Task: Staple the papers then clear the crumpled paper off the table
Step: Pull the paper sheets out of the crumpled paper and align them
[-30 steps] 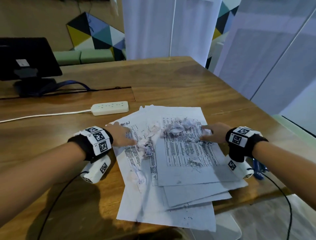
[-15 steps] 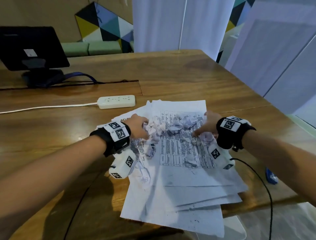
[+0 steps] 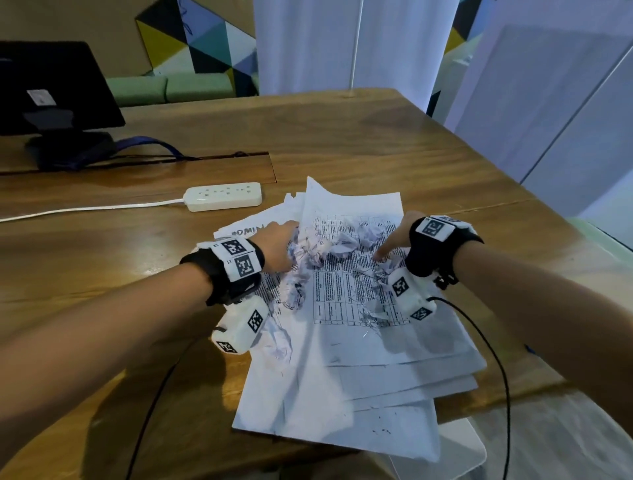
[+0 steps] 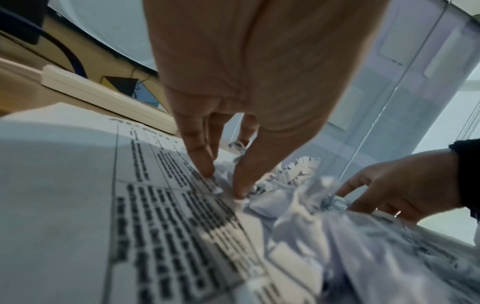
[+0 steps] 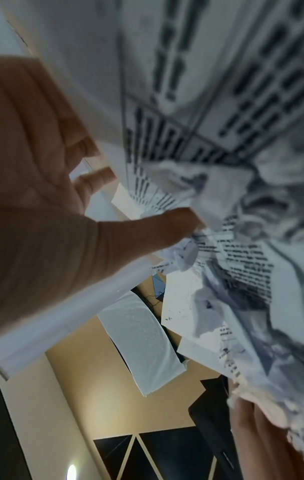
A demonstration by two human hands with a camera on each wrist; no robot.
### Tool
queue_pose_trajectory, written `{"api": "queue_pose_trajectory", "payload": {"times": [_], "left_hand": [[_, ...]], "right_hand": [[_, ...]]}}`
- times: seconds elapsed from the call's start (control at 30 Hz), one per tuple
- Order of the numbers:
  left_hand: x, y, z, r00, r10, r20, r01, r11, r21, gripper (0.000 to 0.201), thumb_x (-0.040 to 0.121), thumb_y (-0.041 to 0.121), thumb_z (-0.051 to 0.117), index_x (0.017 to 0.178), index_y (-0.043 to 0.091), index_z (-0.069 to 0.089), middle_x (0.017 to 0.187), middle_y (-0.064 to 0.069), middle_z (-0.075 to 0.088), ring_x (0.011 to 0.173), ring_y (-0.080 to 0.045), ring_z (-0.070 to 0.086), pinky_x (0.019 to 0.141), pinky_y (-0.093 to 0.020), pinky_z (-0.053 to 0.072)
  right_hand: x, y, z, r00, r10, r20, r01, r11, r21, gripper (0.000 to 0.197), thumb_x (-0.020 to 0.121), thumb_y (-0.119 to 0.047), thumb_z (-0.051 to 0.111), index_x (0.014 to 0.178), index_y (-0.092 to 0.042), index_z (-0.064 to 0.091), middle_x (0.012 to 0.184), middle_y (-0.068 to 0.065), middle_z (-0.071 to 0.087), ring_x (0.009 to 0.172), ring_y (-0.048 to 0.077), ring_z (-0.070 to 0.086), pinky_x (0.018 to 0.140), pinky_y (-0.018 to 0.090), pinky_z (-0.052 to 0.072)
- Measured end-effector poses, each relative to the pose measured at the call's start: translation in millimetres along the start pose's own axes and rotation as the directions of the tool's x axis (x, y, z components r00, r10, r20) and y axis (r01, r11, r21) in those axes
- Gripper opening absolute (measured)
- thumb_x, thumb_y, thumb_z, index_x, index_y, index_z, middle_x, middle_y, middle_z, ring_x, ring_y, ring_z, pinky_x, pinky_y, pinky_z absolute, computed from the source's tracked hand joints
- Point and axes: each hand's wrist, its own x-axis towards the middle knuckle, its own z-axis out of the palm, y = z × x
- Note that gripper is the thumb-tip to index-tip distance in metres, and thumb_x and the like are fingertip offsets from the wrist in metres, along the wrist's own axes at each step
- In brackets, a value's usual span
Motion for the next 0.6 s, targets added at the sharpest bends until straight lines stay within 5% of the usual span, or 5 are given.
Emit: {"api": "queue_pose_trajectory", "payload": {"times": [0.17, 0.33, 0.47, 0.6], "left_hand": [[-0.9, -1.8, 3.1, 0.999, -0.051, -0.006, 0.051, 0.994, -0.092, 0.072, 0.081, 0.012, 0.067, 0.14, 0.012, 0.025, 0.115, -0.02, 0.057, 0.1, -0.035, 0.06, 0.079, -0.042, 0.051], [0.8, 4.1, 0.3, 0.995, -0.097, 0.002, 0.094, 0.961, -0.259, 0.078, 0.074, 0.001, 0.072, 0.136, 0.01, 0.025, 0.127, -0.021, 0.051, 0.111, -0.038, 0.055, 0.091, -0.051, 0.051], [4.0, -0.2, 2.0, 0.996, -0.094, -0.007, 0.086, 0.941, -0.328, 0.071, 0.074, 0.0, 0.07, 0.132, 0.007, 0.029, 0.115, -0.013, 0.051, 0.107, -0.03, 0.053, 0.093, -0.049, 0.05], [4.7, -5.6, 5.9, 0.996, -0.085, -0.034, 0.073, 0.961, -0.265, 0.063, 0.077, 0.006, 0.071, 0.127, 0.007, 0.034, 0.122, -0.016, 0.053, 0.11, -0.032, 0.056, 0.092, -0.048, 0.051]], "right_hand": [[-4.2, -9.0, 6.1, 1.0, 0.001, -0.016, 0.0, 0.999, 0.038, 0.046, 0.052, -0.042, 0.085, 0.062, -0.016, 0.048, 0.074, 0.005, 0.058, 0.079, 0.028, 0.064, 0.083, 0.044, 0.057], [-13.4, -5.6, 6.2, 1.0, -0.005, -0.03, 0.008, 0.992, 0.127, 0.033, 0.064, -0.028, 0.082, 0.058, -0.019, 0.051, 0.082, 0.002, 0.06, 0.073, 0.023, 0.06, 0.08, 0.036, 0.055], [-13.4, 3.7, -0.4, 1.0, 0.023, -0.008, -0.02, 0.972, 0.233, 0.017, 0.078, -0.021, 0.07, 0.086, -0.014, 0.056, 0.111, 0.01, 0.055, 0.097, 0.032, 0.058, 0.082, 0.034, 0.052], [-0.6, 12.1, 0.4, 0.998, -0.038, -0.054, 0.055, 0.929, 0.365, 0.036, 0.091, -0.011, 0.056, 0.126, -0.009, 0.055, 0.13, 0.014, 0.054, 0.108, 0.033, 0.055, 0.086, 0.033, 0.047]]}}
